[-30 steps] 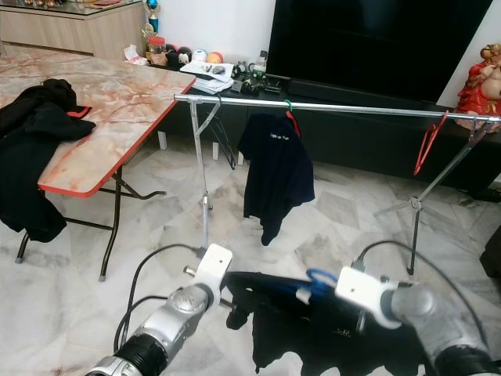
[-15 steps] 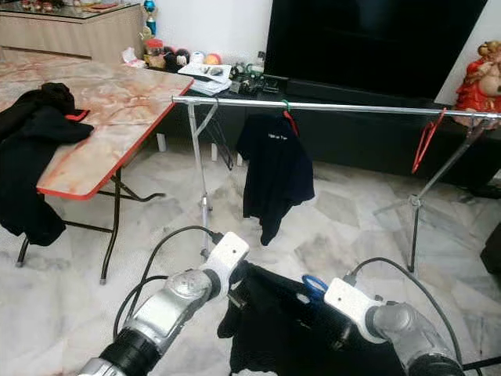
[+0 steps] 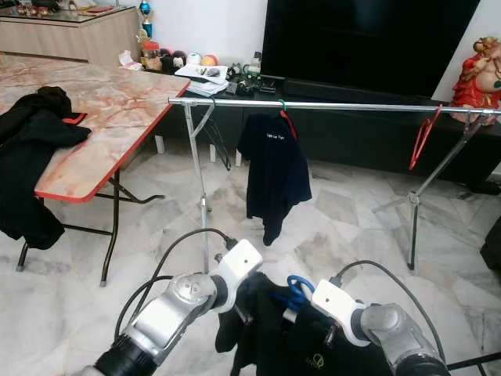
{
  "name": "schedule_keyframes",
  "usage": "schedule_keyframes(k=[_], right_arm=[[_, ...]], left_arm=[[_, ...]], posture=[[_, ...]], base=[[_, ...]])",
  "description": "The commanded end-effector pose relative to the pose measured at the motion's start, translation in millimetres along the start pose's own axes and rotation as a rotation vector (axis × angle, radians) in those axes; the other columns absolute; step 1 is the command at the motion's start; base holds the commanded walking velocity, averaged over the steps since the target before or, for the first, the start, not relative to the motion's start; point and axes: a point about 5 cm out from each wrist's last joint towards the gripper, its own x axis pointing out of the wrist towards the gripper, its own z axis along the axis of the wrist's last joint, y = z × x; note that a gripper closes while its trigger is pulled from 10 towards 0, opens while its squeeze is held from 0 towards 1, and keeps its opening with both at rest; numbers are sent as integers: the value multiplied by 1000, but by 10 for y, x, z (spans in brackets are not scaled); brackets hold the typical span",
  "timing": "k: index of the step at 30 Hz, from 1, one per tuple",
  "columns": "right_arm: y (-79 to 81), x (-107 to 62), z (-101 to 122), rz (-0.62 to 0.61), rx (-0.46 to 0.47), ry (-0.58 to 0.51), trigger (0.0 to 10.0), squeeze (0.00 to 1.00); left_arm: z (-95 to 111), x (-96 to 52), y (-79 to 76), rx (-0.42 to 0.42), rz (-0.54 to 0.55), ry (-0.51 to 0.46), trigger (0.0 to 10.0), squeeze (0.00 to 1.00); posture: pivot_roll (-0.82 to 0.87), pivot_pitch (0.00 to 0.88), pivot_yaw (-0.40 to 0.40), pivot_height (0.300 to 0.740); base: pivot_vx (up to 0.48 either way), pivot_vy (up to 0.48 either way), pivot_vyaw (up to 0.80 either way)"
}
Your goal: Hang hanger
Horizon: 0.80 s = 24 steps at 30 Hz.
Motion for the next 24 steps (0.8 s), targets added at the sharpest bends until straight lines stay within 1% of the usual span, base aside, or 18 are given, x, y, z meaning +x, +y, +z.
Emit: schedule_keyframes(k=[1,2,5,6,7,8,11,12,13,14,17,22,24], right_arm=[[-118,-33,106,-70,26,-42,0,0],[-114,-29,125,-63,40,-56,0,0],[-78,-6,199,-23,61,-111,0,0],[-68,0,213,-15,62,-121,0,0],[-49,11,248,1,67,-147,0,0],[-40,15,279,13,72,-170,0,0],[-39,14,292,17,69,-178,0,0],[-44,12,291,13,67,-177,0,0],[-45,12,291,13,68,-176,0,0],[-49,10,289,8,65,-177,0,0],[-56,4,294,1,57,-185,0,0],[-86,-5,316,-19,50,-195,0,0],[-98,-9,354,-24,49,-217,0,0]], left_arm=[[52,-3,-84,33,-54,-6,1098,0],[45,-6,-105,34,-72,-2,1216,0],[17,-17,-187,51,-137,16,2275,0],[11,-21,-204,54,-150,21,2275,0],[-3,-25,-230,60,-165,30,4706,0],[-7,-23,-242,66,-168,35,10000,0],[6,-18,-258,71,-176,24,10000,0],[11,-17,-279,68,-195,21,10000,200],[12,-17,-284,67,-200,22,10000,200],[17,-18,-288,63,-200,17,10000,1000],[20,-21,-278,69,-195,14,10000,1000],[-19,-70,-281,99,-231,32,10000,1000],[-39,-88,-274,101,-232,34,10000,1000]], posture=[[21,0,-65,740],[21,0,-65,740],[22,0,-67,740],[22,0,-67,740],[21,0,-68,740],[18,0,-69,740],[16,0,-70,740],[16,0,-70,740],[16,0,-70,740],[16,0,-71,740],[17,0,-72,740],[20,0,-76,740],[21,0,-77,740]], base=[[0,0,0],[0,0,0],[0,0,0],[0,0,0],[0,0,0],[0,0,0],[0,0,0],[0,0,0],[0,0,0],[0,0,0],[0,0,0],[0,0,0],[0,0,0]])
